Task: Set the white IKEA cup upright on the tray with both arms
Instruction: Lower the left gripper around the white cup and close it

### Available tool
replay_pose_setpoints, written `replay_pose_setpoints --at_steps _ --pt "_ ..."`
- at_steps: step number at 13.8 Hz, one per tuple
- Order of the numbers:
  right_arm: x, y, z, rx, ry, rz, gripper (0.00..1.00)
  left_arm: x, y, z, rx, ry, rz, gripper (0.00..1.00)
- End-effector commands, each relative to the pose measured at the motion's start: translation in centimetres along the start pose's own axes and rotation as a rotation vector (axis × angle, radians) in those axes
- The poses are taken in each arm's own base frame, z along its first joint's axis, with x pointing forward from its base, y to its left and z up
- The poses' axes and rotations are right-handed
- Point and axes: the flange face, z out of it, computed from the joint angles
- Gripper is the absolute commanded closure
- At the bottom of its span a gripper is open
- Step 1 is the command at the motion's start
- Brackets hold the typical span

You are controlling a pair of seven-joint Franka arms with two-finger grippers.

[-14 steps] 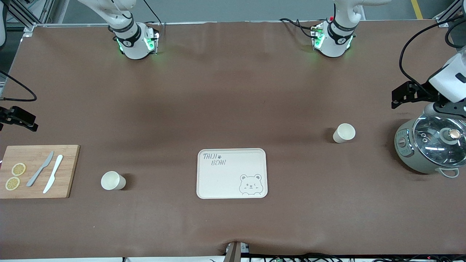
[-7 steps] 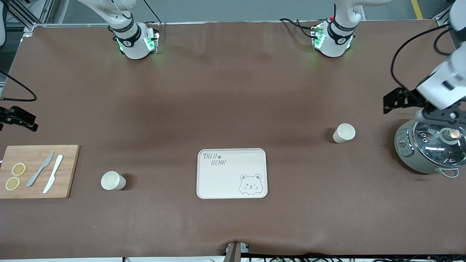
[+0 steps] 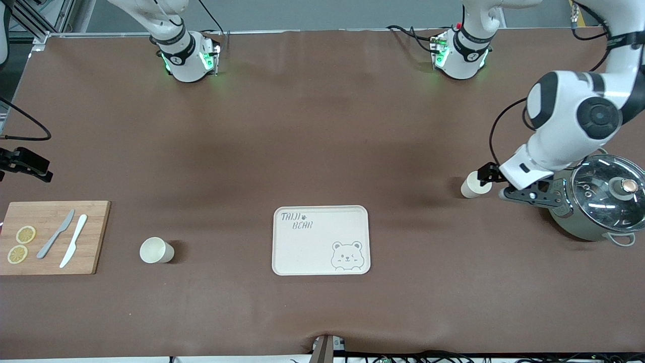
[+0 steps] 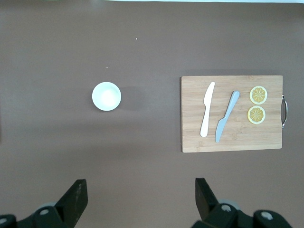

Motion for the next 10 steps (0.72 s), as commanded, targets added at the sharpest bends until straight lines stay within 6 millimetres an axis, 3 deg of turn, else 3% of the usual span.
replay_pose_setpoints --at_steps 1,6,10 --pt "0.1 -0.2 -0.2 0.016 0.002 -0.007 0.0 -2.9 -0.3 3.6 -0.001 0.038 0.004 0.0" --pt "0.1 -0.2 -0.2 0.018 0.005 -0.007 0.0 -4.6 -3.3 7.2 0.006 0.056 0.002 0.0" --pt "0.0 0.2 -0.3 0.017 0.004 0.003 0.0 -5.5 -3.5 10.7 0.01 0.09 0.017 0.0"
